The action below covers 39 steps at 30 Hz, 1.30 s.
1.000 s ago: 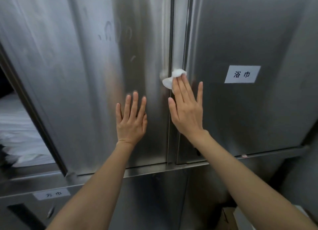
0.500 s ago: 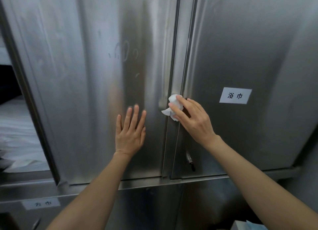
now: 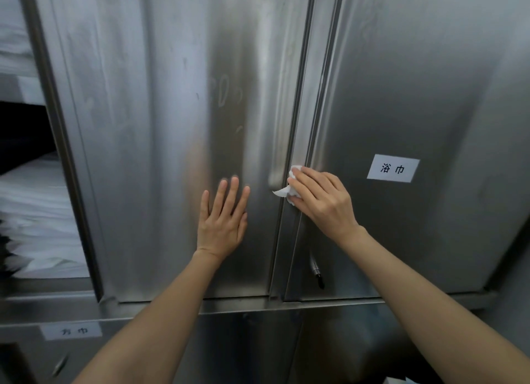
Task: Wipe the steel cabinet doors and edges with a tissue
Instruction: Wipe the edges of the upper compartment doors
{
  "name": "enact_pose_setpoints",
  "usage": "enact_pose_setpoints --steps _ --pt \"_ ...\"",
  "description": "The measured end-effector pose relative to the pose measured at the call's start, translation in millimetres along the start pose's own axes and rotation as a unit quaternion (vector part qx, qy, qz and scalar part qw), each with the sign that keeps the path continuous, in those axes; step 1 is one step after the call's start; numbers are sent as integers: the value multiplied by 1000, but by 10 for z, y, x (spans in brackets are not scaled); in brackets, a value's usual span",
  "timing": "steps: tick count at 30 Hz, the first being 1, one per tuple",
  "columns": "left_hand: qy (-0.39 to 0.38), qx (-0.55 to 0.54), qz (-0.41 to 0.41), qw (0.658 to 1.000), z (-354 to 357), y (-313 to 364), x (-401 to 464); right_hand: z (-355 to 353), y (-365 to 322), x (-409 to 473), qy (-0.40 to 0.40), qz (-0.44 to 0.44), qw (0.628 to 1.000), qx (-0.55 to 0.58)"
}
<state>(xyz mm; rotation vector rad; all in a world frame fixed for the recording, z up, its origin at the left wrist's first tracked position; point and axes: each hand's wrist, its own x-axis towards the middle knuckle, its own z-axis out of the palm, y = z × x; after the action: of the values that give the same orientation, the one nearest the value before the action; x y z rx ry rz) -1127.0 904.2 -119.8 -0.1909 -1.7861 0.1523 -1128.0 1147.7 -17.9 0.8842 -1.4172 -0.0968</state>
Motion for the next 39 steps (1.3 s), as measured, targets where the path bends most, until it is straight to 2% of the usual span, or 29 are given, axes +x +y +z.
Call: enact_pose_setpoints --steps 4,6,10,15,22,31,39 --pt "-29 5 -6 1000 -91 14 25 -55 25 49 -14 -40 999 28" --pt "-55 -1 -11 998 -184 38 45 -80 41 77 -26 -31 998 51" --pt "-103 -37 -26 994 -436 82 94 -138 -10 73 -41 71 990 112" --pt "-127 -78 -52 988 -804 33 193 -266 -194 137 -46 200 960 191" --pt "-120 -43 -80 989 -1446 -439 152 -395 -654 402 -10 278 915 292" --pt "-120 40 -103 987 -2062 -1464 359 -137 -1133 1491 12 264 892 367" --pt "-67 83 -125 986 -2306 -2602 1219 301 -1219 2999 76 210 905 361"
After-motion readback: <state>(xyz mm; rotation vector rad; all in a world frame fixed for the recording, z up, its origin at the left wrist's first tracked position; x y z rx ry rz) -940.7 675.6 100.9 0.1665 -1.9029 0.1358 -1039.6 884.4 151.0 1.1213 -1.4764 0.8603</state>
